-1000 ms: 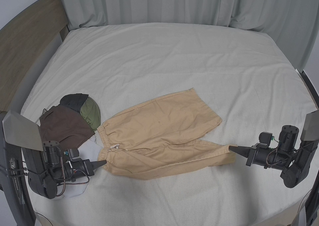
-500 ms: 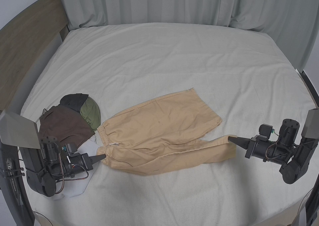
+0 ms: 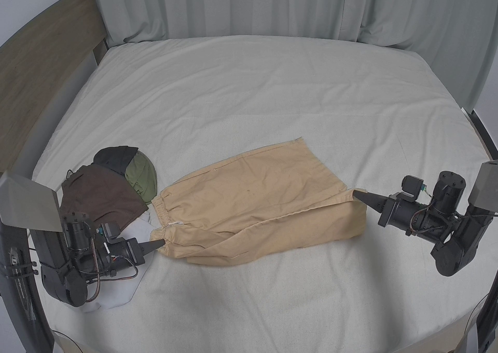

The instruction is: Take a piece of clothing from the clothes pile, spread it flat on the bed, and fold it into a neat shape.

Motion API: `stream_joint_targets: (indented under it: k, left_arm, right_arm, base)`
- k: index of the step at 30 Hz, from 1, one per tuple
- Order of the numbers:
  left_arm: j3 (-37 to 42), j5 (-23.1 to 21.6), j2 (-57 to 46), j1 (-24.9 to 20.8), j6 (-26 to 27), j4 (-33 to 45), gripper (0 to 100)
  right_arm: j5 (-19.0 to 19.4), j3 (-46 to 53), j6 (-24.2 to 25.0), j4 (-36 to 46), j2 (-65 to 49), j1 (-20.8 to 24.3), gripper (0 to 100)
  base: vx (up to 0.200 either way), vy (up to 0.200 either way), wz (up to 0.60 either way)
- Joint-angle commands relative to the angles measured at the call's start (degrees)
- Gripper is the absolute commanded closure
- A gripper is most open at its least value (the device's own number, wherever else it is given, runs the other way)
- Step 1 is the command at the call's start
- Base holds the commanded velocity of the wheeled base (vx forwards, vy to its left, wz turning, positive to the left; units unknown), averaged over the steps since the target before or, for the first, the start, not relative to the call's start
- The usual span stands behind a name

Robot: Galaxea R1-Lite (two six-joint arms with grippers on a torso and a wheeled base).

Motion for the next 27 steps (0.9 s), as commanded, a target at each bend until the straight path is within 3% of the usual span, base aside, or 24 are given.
stream_joint_targets:
  k: [1, 27]
  left_arm:
    - [-0.15, -0.01, 0.11, 0.02, -0.10, -0.03, 100]
    - [-0.94, 1.23, -0.15, 0.64, -0.89, -0.03, 100]
  right_arm:
    - [-0.05, -3.66, 0.43, -0.07, 0.03, 0.02, 100]
    - [0.12, -15.44, 1.40, 0.02, 2.85, 0.46, 100]
  base:
    - [0.000, 0.000, 0.00]
    - [0.000, 0.000, 0.00]
